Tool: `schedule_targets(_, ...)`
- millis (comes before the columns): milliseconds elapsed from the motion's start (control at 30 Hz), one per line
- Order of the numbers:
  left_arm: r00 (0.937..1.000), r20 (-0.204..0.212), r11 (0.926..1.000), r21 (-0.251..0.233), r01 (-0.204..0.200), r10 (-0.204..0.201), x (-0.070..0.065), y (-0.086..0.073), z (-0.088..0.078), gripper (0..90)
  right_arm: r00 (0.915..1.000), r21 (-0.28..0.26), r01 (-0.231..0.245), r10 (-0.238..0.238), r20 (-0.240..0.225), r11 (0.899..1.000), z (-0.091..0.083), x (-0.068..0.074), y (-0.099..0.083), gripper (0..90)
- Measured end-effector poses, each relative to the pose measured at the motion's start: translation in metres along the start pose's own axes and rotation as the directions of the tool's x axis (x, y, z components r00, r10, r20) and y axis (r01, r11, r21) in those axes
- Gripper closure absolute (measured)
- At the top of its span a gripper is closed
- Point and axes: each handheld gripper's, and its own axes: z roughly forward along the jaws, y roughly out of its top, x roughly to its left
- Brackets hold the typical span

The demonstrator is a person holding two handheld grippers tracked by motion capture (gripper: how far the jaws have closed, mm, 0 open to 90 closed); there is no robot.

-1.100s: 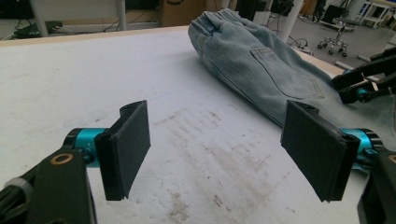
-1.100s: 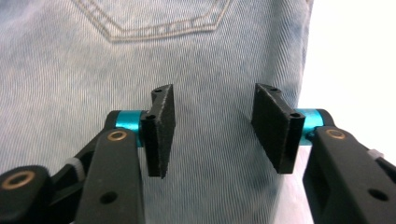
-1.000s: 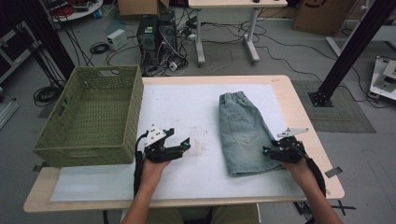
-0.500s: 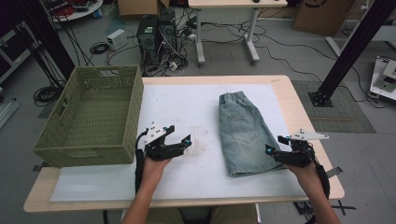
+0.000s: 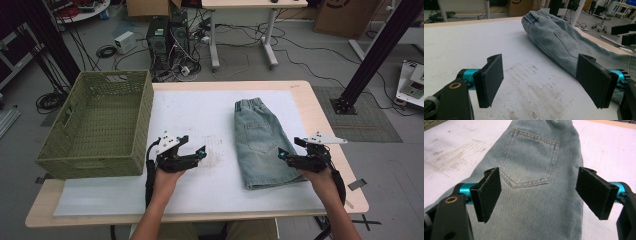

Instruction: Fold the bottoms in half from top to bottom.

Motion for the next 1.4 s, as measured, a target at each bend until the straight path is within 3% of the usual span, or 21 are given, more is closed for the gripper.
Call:
schedule_targets(400,0.9996,0.027,0.9998,0.020,0.007,-0.007,-0.006,-0.002,0.010,22.7,0.9999,-0.005,0.010,-0.010,0.012,1.000,0.001,0.003,0.002,20.9)
schedule_targets(500,0.9987,0.050,0.9994,0.034,0.013,-0.015,-0.010,-0.003,0.017,22.7,0.9998,-0.005,0.014,-0.014,0.013,1.000,0.001,0.002,0.001,21.0)
schedule_targets(633,0.9992,0.036,0.9984,0.054,0.015,-0.017,-0.018,-0.003,0.028,22.7,0.9997,0.000,0.013,-0.013,0.021,1.000,-0.001,0.000,0.000,21.7)
schedule_targets(767,0.9986,0.048,0.9962,0.085,0.017,-0.022,-0.025,0.000,0.040,22.7,0.9995,0.009,0.019,-0.020,0.024,1.000,-0.002,-0.002,-0.002,24.3)
schedule_targets(933,0.9945,0.095,0.9874,0.156,0.029,-0.044,-0.039,0.002,0.063,23.9,0.9994,0.010,0.022,-0.022,0.026,1.000,-0.003,-0.002,-0.003,25.1)
schedule_targets(1067,0.9932,0.107,0.9788,0.203,0.025,-0.047,-0.049,-0.001,0.080,24.1,0.9994,0.017,0.020,-0.021,0.028,1.000,-0.003,-0.003,-0.004,25.1)
schedule_targets(1233,0.9932,0.101,0.9684,0.247,0.031,-0.058,-0.060,-0.004,0.097,27.7,0.9994,0.025,0.023,-0.024,0.024,0.999,-0.002,-0.003,-0.005,25.2)
schedule_targets(1333,0.9932,0.067,0.9629,0.260,0.074,-0.094,-0.065,-0.007,0.105,35.4,0.9994,0.036,0.023,-0.024,0.025,0.999,0.000,-0.002,-0.006,25.2)
schedule_targets(1400,0.9910,0.056,0.9545,0.281,0.101,-0.121,-0.067,-0.009,0.111,35.8,0.9991,0.051,0.030,-0.031,0.028,0.998,0.002,0.000,-0.006,25.1)
